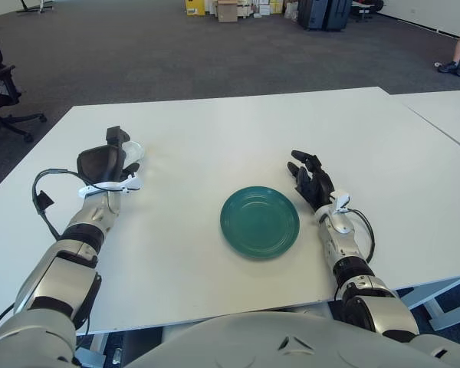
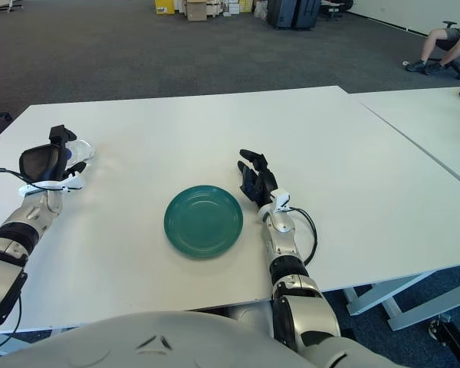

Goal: Put the bottle into the plate.

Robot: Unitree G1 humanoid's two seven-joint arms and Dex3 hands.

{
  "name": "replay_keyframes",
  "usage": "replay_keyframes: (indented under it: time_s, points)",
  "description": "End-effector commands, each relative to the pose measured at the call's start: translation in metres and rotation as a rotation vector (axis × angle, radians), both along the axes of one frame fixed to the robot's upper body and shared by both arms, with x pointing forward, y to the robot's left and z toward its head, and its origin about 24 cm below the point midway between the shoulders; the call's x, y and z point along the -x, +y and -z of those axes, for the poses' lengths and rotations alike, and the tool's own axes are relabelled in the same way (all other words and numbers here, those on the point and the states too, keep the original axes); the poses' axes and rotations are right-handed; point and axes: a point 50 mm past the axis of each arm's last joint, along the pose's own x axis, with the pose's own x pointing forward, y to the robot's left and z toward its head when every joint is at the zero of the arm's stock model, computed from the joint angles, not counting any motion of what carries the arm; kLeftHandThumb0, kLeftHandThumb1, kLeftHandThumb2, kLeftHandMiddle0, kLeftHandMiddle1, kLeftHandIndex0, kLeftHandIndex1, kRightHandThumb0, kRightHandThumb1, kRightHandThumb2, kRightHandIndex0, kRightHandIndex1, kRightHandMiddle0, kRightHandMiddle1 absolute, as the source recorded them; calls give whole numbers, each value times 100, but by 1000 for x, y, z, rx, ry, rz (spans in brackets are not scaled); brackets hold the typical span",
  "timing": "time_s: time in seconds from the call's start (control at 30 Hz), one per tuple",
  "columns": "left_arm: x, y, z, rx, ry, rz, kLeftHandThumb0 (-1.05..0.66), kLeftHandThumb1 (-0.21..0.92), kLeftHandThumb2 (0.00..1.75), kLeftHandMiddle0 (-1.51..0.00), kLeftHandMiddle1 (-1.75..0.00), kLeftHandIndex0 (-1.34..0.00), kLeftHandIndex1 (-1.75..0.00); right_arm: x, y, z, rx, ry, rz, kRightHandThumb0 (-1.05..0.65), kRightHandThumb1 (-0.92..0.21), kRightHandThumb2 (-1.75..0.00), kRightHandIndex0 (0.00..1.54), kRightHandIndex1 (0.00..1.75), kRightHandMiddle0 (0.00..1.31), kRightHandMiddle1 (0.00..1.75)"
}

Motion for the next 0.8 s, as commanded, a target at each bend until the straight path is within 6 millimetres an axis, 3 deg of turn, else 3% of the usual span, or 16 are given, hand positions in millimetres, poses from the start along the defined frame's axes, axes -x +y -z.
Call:
replay_keyframes:
  time_s: [0.0,0.77]
  points:
    - [-8,3,-16,-13,-52,9,-44,41,119,-110,-175,-53,-175,4,-3,9,-7,47,3,-60,-92,-82,34,0,0,89]
    - [-11,4,-23,-7,-108,14,-43,42,118,-109,-175,-52,-175,3,-3,8,-13,42,-15,-58,-92,-83,33,0,0,88]
